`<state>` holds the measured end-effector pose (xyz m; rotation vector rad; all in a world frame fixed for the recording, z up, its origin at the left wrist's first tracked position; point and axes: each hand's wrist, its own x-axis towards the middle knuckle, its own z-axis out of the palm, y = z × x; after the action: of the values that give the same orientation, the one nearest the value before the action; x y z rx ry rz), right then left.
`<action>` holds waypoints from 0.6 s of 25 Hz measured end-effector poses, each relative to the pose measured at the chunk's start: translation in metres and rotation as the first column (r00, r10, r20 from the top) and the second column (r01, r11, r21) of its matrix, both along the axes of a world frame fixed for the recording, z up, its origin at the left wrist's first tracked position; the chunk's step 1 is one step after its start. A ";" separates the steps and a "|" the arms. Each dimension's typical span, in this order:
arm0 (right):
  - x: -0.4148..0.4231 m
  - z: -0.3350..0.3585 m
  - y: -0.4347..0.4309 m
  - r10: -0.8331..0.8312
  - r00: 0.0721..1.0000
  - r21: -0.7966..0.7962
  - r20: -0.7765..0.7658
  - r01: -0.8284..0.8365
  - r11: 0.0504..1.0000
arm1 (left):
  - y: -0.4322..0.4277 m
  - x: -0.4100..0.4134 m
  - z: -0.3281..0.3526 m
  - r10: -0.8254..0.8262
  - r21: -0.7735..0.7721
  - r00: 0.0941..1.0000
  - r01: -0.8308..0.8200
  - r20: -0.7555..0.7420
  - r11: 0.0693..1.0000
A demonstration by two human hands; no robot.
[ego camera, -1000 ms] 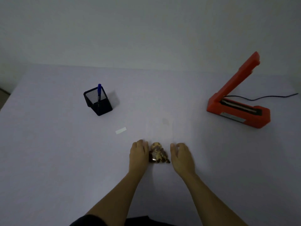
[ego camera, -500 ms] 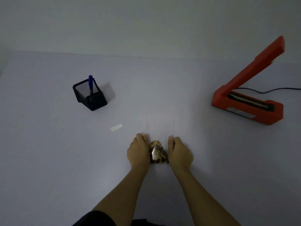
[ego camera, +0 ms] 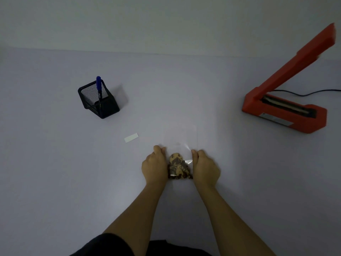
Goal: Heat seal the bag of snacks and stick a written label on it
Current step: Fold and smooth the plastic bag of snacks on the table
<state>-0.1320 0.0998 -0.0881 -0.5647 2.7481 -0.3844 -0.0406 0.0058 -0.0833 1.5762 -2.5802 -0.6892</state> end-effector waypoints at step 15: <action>-0.011 0.020 0.013 -0.044 0.873 -0.287 0.486 0.207 0.935 | -0.019 0.019 0.020 0.081 0.449 0.963 0.045 -0.255 0.892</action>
<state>-0.1433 0.1132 -0.0684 -0.3065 2.2579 -0.9020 -0.0216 -0.0135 -0.0635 1.4681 -2.3088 -1.4784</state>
